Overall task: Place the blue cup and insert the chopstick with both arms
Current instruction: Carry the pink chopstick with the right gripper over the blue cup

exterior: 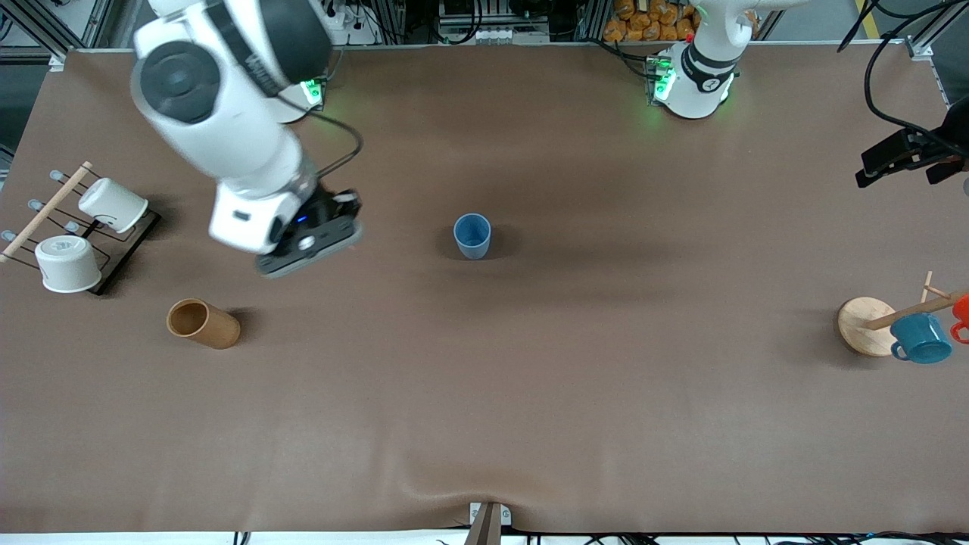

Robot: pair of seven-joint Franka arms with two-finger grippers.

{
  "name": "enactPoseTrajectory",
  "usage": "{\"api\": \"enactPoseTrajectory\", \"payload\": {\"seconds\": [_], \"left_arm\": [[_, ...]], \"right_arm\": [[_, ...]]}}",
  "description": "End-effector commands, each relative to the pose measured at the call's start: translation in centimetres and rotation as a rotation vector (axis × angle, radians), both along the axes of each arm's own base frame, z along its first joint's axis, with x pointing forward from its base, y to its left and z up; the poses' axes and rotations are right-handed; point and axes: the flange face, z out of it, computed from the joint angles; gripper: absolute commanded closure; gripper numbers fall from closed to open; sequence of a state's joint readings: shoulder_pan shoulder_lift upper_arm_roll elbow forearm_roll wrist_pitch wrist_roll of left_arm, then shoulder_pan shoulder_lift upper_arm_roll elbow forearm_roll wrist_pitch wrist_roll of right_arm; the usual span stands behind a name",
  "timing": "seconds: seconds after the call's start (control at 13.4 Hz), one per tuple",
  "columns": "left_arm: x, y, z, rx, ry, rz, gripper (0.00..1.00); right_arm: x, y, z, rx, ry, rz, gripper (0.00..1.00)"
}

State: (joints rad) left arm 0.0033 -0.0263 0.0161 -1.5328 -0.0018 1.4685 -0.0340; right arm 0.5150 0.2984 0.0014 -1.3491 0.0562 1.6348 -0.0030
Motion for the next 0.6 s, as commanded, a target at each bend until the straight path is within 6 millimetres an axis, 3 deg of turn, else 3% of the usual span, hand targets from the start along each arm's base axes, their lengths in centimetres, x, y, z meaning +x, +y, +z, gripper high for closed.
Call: {"api": "enactPoseTrajectory", "payload": {"seconds": [0.0, 0.3, 0.52], "left_arm": [[-0.3, 0.4, 0.2, -0.019, -0.012, -0.002, 0.00], [-0.1, 0.6, -0.5, -0.007, -0.006, -0.003, 0.00], [-0.1, 1.0, -0.5, 0.002, -0.006, -0.001, 0.00]], "right_arm": [[-2.7, 4.5, -0.6, 0.021, -0.028, 0.118, 1.00], [-5.9, 10.2, -3.0, 0.031, -0.046, 0.253, 1.00], [-6.5, 11.9, -5.0, 0.034, -0.047, 0.280, 1.00]]}}
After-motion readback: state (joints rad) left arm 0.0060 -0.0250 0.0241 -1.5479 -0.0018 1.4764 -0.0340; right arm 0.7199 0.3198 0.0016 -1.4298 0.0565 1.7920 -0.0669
